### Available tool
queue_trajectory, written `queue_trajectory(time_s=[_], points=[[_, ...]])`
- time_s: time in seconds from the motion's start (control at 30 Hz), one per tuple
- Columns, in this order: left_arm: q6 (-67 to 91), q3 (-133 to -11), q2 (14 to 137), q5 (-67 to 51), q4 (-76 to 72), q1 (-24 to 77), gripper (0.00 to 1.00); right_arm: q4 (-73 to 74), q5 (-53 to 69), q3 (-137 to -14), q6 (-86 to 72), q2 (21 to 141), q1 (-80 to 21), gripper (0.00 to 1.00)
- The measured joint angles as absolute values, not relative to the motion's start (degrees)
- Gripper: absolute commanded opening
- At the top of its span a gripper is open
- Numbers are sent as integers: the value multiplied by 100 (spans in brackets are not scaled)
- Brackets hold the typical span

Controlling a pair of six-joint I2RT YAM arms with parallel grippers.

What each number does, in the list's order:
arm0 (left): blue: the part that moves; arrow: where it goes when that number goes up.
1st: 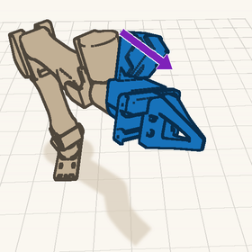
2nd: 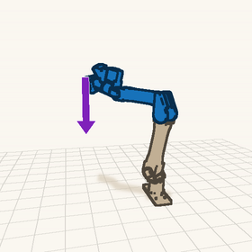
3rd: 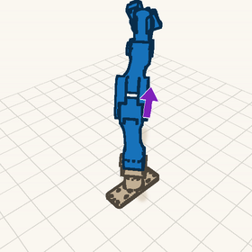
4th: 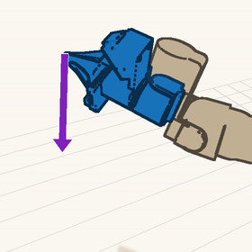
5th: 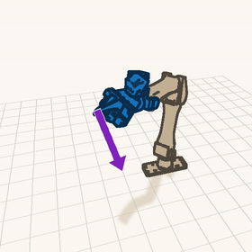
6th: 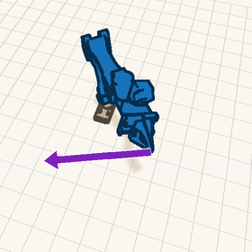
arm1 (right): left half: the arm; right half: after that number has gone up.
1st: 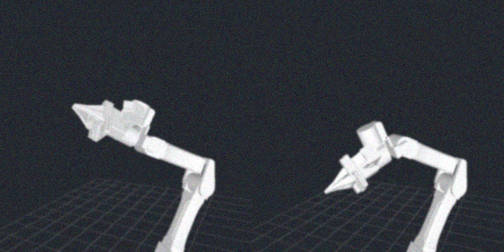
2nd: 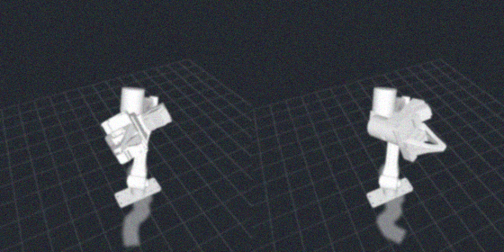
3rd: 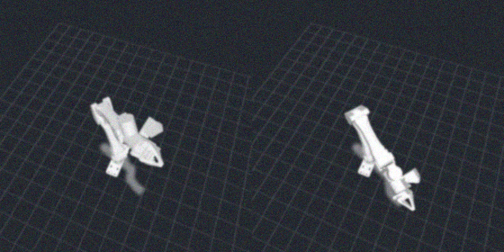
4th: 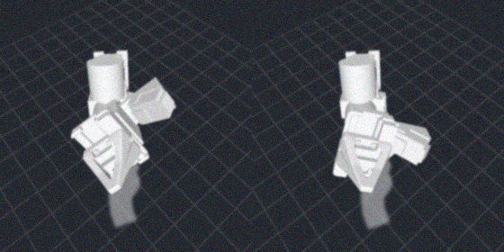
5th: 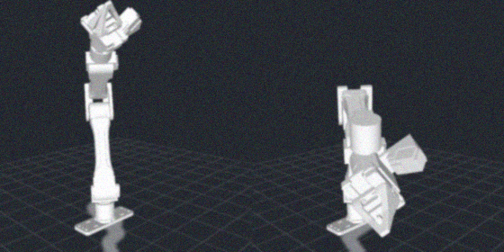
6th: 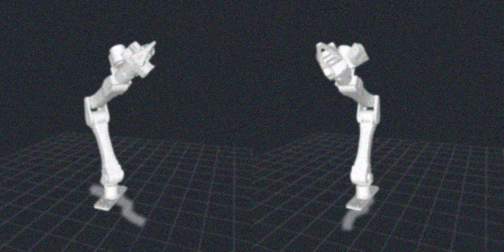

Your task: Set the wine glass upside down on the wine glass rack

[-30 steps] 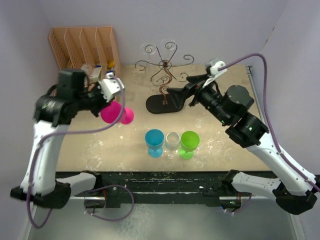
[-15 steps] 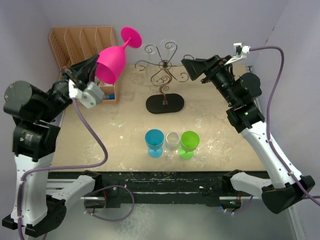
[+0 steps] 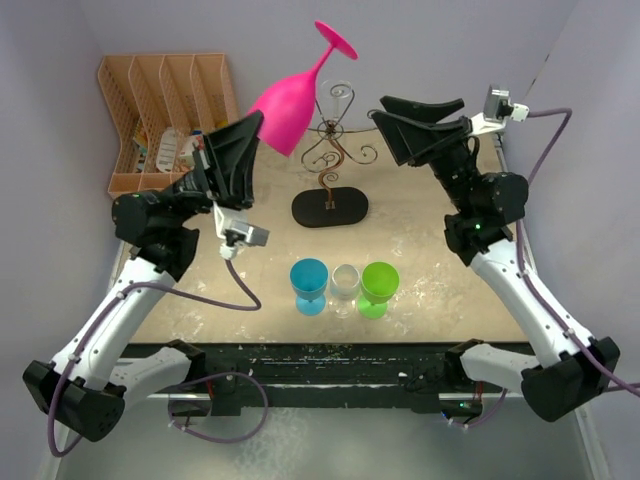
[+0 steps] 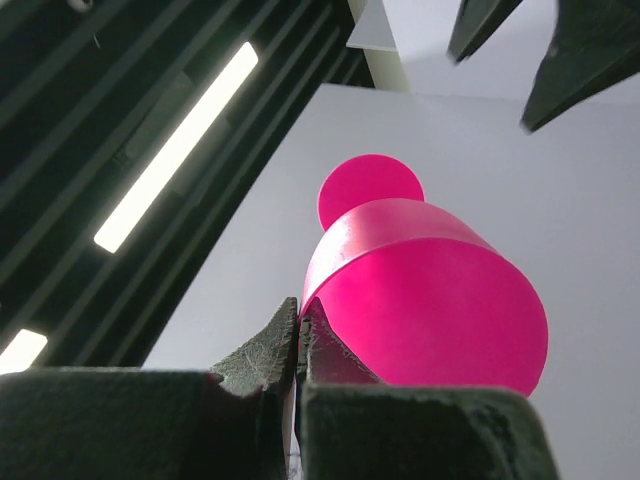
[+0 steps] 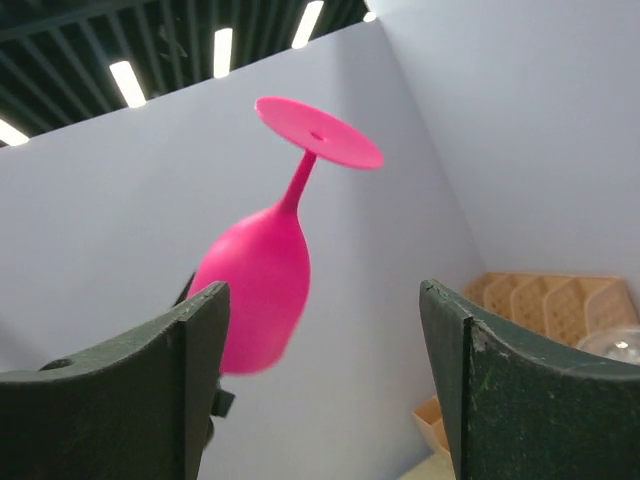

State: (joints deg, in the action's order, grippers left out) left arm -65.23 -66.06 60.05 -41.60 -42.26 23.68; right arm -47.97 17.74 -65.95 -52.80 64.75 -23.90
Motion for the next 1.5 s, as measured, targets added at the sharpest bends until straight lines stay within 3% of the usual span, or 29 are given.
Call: queue_trajectory(time_s=[0.4, 0.87, 1.1, 1.17, 1.23, 1.33, 1.37, 1.43, 1.5], points=[[-8396, -5822, 6224, -4158, -5312, 3365, 0, -7017, 2108, -7109, -6420, 8128, -2432, 60], [-9485, -5815, 6558, -4115, -5118, 3540, 0, -8670, 2213, -7244, -6973, 8501, -2687, 56], [-9727, -5699, 6576, -4132, -5105, 3568, 0, -8807, 2196, -7507, -6987, 8790, -2912, 53], [-9828, -5699, 6580, -4139, -5083, 3573, 0, -8816, 2191, -7507, -6989, 8860, -2936, 48], [-9926, -5697, 6580, -4150, -5030, 3577, 0, -8827, 2178, -7509, -6991, 8927, -2963, 36], [-10016, -5695, 6582, -4156, -4998, 3577, 0, -8868, 2078, -7511, -7004, 8986, -2967, 30], [-10038, -5677, 6580, -4156, -5002, 3577, 0, -8879, 2036, -7522, -7006, 8986, -2967, 24], [-10075, -5664, 6582, -4158, -5015, 3577, 0, -8923, 1984, -7533, -6995, 8986, -2967, 2], [-10114, -5660, 6580, -4165, -5028, 3577, 0, -8958, 1896, -7537, -6967, 8986, -2967, 0]])
